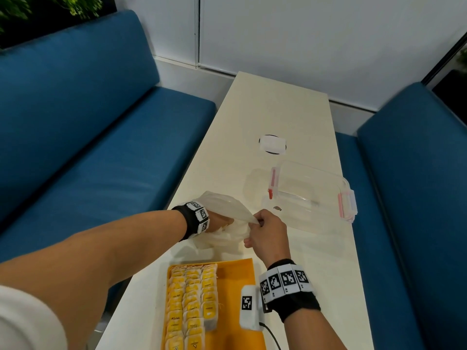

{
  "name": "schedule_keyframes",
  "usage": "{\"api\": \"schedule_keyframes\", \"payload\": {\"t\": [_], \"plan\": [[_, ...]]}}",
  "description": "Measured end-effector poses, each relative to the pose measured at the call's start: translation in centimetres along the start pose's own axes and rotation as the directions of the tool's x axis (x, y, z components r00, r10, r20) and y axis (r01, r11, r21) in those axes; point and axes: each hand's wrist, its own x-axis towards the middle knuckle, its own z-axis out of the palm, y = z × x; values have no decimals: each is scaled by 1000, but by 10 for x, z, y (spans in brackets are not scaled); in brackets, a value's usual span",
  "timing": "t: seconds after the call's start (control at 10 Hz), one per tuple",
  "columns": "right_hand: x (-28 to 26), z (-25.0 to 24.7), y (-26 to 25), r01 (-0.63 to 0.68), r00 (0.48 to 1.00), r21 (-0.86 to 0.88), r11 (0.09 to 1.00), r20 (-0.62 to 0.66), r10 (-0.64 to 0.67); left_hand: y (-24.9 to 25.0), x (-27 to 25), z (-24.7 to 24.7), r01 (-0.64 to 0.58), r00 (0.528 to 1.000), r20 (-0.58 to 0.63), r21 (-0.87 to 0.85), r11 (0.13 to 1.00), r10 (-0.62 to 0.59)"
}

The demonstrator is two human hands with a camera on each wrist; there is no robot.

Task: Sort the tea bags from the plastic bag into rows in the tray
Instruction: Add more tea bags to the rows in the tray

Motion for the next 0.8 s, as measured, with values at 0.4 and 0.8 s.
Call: {"api": "schedule_keyframes", "payload": {"t": [0.4,0.8], "plan": [[7,-2,-11,-48,995,143,989,-75,59,25,-43,-39,-265,945,-133,221,939,298],[12,-3,-14,-87,992,142,986,-79,99,11,-99,-65,-498,818,-545,-513,699,183]]}}
